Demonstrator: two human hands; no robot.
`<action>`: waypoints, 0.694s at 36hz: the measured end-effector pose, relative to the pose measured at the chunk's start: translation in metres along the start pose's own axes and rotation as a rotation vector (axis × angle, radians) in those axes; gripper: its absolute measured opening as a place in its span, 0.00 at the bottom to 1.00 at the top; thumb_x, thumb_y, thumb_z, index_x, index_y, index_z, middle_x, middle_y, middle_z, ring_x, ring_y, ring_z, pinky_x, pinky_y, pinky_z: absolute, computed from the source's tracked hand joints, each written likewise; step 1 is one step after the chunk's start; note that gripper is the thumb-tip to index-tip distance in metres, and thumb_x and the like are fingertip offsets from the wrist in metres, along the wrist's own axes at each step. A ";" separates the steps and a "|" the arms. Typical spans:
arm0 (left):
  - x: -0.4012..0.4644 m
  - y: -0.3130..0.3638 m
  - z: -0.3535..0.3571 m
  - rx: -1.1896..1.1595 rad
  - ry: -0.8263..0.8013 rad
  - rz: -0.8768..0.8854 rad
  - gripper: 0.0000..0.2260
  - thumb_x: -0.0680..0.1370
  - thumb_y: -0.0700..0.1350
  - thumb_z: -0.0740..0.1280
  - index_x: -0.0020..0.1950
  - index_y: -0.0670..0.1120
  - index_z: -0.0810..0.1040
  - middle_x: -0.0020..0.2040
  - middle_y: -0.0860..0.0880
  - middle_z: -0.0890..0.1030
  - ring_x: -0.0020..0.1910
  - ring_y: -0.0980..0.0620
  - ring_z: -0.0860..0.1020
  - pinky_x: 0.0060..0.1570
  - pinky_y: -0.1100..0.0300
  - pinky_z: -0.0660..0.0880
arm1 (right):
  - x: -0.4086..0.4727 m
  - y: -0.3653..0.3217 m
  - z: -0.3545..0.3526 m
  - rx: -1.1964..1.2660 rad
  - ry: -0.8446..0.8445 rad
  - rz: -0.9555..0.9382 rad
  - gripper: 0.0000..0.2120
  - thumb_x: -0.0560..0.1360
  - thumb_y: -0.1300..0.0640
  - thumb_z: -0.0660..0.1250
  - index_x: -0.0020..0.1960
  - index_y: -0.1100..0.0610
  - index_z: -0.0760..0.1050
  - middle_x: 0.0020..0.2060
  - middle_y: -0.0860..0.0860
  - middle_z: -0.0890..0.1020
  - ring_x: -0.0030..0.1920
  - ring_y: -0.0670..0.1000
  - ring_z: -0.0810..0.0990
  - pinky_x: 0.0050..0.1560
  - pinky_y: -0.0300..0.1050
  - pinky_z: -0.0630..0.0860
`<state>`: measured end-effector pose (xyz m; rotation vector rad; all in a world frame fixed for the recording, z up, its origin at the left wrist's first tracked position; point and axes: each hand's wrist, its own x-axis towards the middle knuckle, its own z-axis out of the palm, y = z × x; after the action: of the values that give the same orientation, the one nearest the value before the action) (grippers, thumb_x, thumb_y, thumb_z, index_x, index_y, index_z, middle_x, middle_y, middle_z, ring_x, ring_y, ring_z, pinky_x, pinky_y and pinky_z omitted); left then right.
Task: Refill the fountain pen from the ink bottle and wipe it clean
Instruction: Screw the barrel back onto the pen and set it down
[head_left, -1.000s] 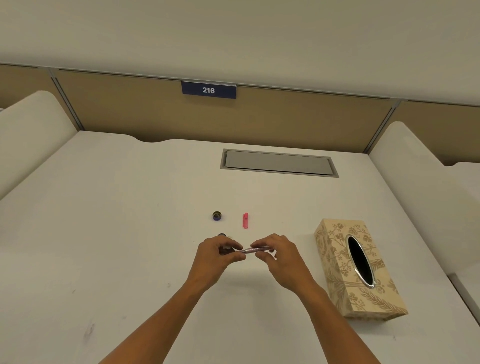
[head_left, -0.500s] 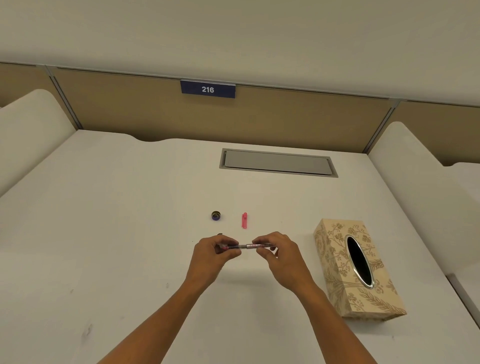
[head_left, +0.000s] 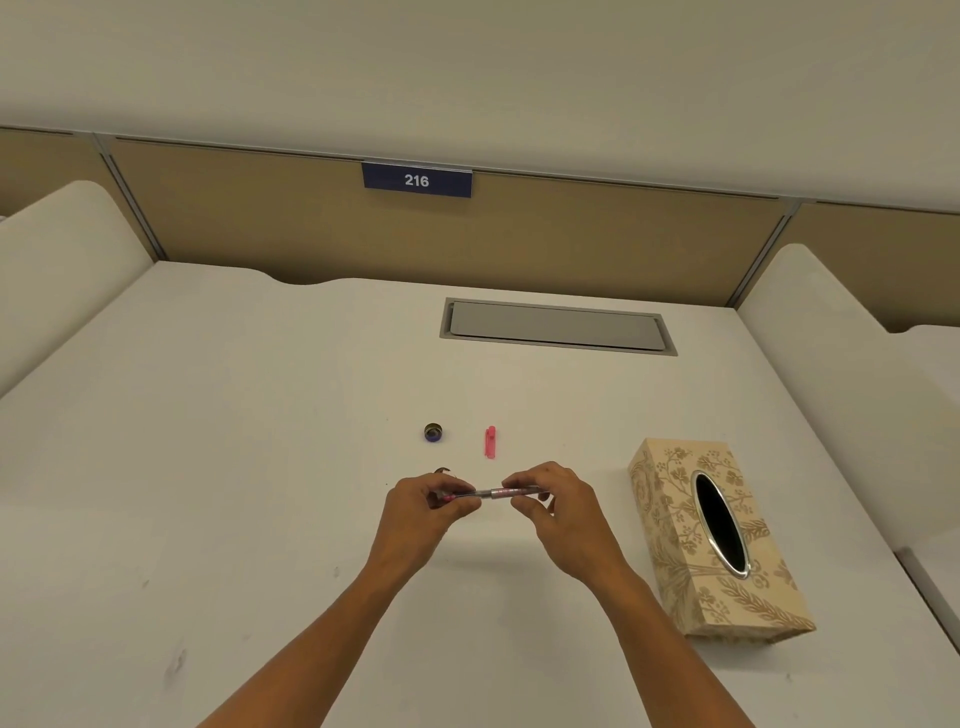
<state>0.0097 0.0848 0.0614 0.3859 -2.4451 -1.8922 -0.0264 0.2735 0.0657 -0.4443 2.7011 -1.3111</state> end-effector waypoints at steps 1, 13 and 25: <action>0.000 0.000 0.000 -0.001 -0.001 -0.001 0.03 0.71 0.42 0.76 0.43 0.48 0.86 0.37 0.49 0.84 0.35 0.58 0.78 0.37 0.69 0.73 | 0.000 0.000 0.000 -0.001 0.000 -0.002 0.09 0.77 0.59 0.69 0.55 0.48 0.82 0.46 0.37 0.78 0.49 0.39 0.74 0.47 0.27 0.68; 0.000 0.001 -0.002 0.006 -0.001 0.004 0.03 0.71 0.41 0.76 0.42 0.48 0.86 0.36 0.50 0.83 0.33 0.59 0.78 0.37 0.70 0.73 | -0.001 0.000 0.000 0.010 0.001 -0.011 0.09 0.77 0.57 0.69 0.54 0.46 0.81 0.46 0.37 0.79 0.49 0.39 0.74 0.46 0.28 0.69; -0.002 0.003 -0.001 0.044 -0.010 0.012 0.03 0.71 0.42 0.76 0.43 0.47 0.86 0.37 0.50 0.83 0.32 0.62 0.77 0.35 0.72 0.72 | -0.001 -0.003 0.003 0.022 0.009 -0.008 0.10 0.77 0.60 0.70 0.54 0.49 0.83 0.46 0.41 0.77 0.47 0.39 0.75 0.46 0.30 0.71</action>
<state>0.0109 0.0853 0.0645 0.3629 -2.4938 -1.8425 -0.0240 0.2704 0.0661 -0.4488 2.6924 -1.3466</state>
